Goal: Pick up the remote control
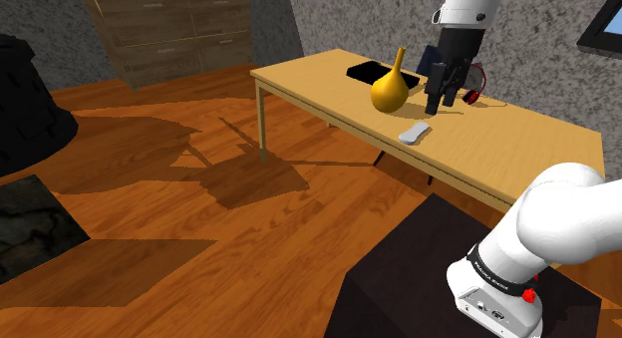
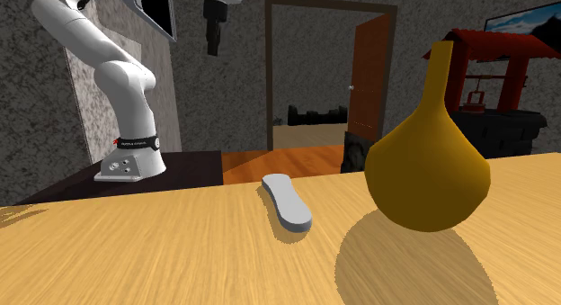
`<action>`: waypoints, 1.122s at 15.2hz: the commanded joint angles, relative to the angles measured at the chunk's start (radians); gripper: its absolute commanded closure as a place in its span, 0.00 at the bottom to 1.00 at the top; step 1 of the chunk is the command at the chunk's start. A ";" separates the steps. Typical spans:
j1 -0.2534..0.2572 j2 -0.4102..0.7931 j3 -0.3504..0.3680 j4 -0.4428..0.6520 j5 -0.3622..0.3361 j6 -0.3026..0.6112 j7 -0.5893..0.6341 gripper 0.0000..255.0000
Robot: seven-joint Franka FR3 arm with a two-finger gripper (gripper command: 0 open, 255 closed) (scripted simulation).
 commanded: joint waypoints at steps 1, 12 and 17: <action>0.000 0.000 0.000 0.000 0.000 0.000 0.000 0.00; -0.119 0.296 -0.050 0.016 -0.023 0.317 0.167 0.00; -0.168 0.439 -0.084 0.057 -0.027 0.436 0.237 0.00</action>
